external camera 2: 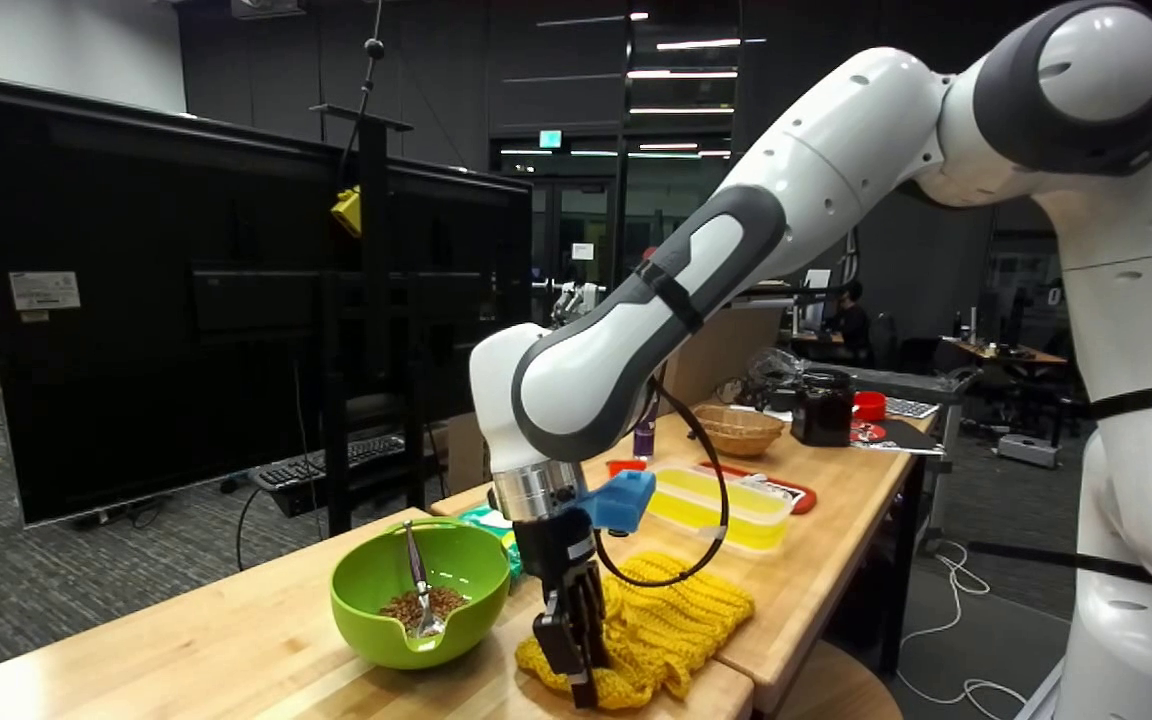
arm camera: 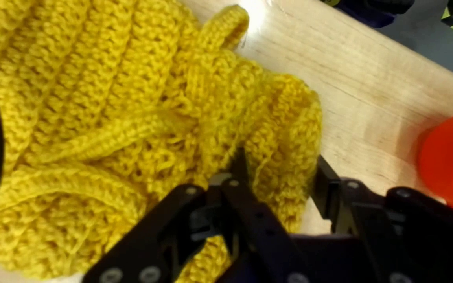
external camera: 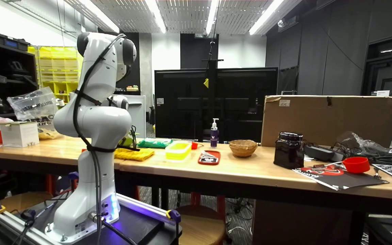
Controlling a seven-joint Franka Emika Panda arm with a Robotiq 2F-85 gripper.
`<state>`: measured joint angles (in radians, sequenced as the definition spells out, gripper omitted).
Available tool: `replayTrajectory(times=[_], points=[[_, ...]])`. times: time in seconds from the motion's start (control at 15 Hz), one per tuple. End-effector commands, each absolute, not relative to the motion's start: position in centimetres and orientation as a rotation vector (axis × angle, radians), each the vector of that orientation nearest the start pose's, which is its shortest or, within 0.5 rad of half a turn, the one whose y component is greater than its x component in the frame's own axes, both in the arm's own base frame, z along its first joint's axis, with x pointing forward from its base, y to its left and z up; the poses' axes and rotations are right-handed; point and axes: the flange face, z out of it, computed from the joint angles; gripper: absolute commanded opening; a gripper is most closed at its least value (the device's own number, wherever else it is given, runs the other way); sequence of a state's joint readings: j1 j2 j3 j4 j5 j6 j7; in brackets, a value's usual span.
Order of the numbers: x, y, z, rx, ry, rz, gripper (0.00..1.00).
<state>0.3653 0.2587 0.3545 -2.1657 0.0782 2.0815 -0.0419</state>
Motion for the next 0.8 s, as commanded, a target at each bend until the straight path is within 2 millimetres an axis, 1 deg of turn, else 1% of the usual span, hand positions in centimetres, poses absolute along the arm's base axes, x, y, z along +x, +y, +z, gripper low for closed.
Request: replayTrajectory(times=[0.0,0.07,0.13,0.2,0.47,0.73], points=[[38.6,35.2,26.5,-2.875,-1.097,0.564,0.15],[38.5,35.4,26.8,-2.878,-1.1,0.572,0.06],[38.5,35.5,27.0,-2.883,-1.104,0.579,0.02],[38.5,35.7,27.2,-2.885,-1.107,0.586,0.0],[38.3,36.7,28.6,-2.891,-1.131,0.616,0.01],[38.7,37.7,30.2,-2.876,-1.182,0.628,0.01]])
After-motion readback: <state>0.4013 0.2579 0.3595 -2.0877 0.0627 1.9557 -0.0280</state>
